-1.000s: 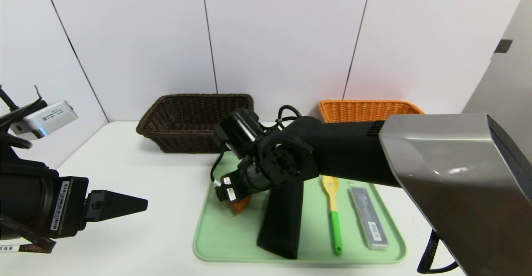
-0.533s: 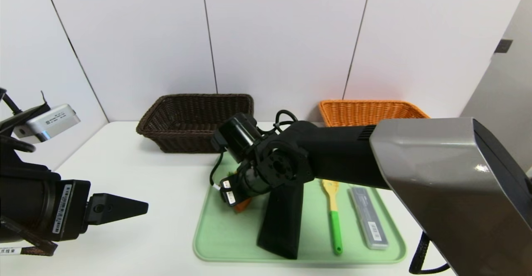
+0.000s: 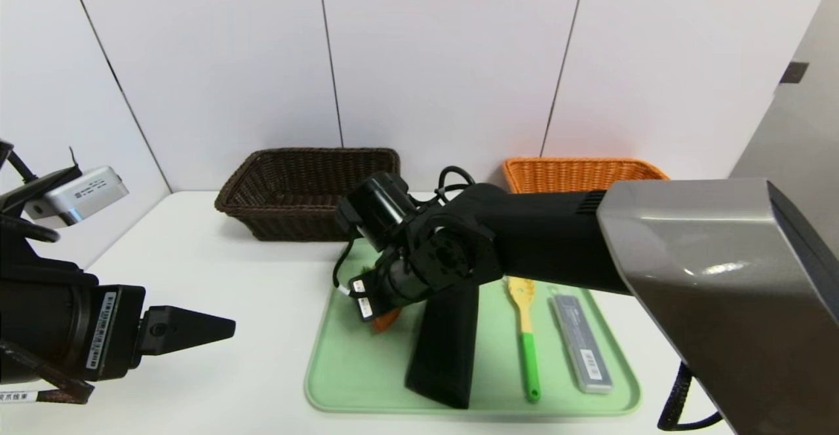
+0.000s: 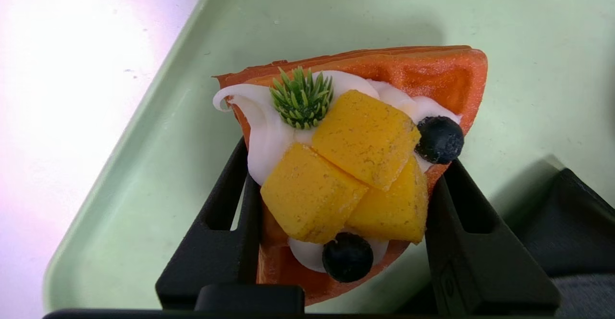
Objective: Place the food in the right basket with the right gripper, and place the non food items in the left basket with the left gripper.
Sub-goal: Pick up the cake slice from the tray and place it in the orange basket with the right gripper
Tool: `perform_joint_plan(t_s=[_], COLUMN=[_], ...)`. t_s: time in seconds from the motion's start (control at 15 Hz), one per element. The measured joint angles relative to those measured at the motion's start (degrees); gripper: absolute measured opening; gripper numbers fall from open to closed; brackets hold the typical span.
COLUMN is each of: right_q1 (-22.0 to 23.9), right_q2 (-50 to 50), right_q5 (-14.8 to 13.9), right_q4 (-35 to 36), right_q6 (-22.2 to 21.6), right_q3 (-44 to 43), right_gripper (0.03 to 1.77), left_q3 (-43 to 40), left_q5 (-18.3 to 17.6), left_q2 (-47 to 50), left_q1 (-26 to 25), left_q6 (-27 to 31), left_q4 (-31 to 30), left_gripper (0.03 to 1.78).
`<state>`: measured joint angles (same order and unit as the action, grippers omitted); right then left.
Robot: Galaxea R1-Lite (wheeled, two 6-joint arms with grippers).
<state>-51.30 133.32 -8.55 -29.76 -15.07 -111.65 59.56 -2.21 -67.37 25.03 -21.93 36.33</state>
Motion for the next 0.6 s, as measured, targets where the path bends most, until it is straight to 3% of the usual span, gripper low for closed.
perform_joint_plan(t_s=[0.6], right_q1=[2.7], right_q2=[-15.2], right_q5=[1.0], right_q4=[-5.7], right_q6=[-2.0], right_q3=[0.9], right_gripper=[0.87], left_q3=[-0.5], left_q5=[0.0], left_q2=[0.1], left_q1=[0.0], left_q6=[-0.2], left_q4=[-0.3], left_gripper=[1.69])
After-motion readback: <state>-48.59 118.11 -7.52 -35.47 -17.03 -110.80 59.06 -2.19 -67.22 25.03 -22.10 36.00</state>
